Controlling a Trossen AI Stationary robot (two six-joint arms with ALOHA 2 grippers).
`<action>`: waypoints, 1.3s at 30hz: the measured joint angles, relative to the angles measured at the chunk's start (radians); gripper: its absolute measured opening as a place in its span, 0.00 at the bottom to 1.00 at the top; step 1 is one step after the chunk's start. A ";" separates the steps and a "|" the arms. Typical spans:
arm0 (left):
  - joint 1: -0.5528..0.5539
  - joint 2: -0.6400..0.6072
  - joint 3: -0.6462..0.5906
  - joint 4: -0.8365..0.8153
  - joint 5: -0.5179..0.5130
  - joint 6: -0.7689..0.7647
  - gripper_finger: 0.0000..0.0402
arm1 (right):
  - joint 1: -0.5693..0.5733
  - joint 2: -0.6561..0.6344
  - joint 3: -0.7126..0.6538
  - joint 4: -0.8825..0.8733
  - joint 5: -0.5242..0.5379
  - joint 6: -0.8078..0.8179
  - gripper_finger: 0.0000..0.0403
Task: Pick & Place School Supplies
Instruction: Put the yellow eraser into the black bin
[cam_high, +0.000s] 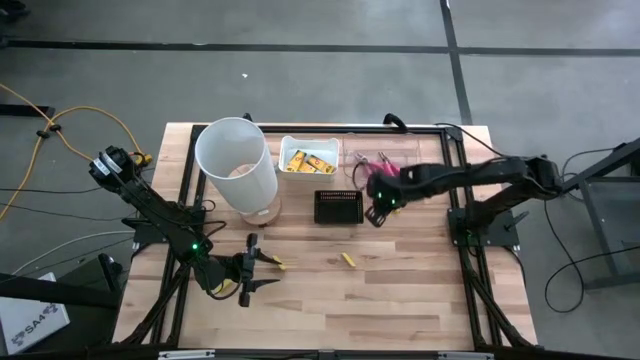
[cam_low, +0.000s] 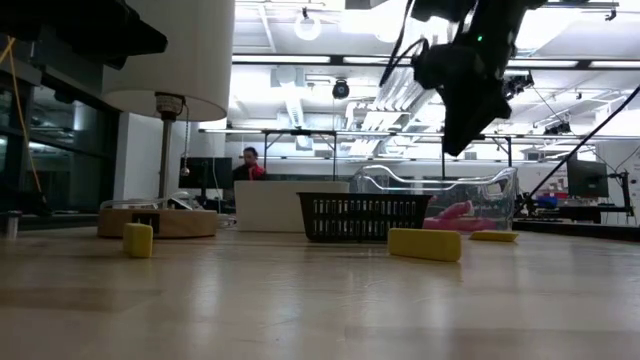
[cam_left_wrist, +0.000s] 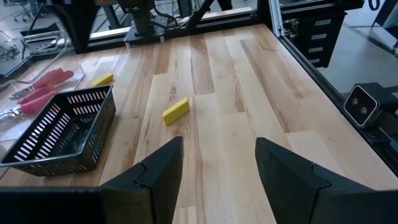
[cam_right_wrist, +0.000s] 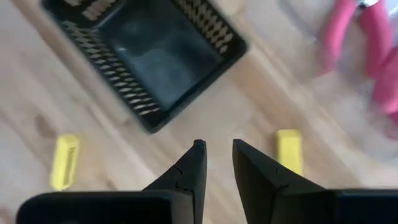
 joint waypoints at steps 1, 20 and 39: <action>0.000 0.000 0.000 0.000 0.000 0.000 0.48 | 0.028 0.000 0.000 0.003 0.014 0.024 0.18; 0.000 0.000 0.000 0.001 0.000 0.000 0.48 | 0.200 0.062 -0.054 -0.125 0.196 0.303 0.18; 0.000 0.000 0.000 0.040 0.000 0.000 0.48 | 0.128 0.103 -0.143 -0.064 0.213 0.116 0.45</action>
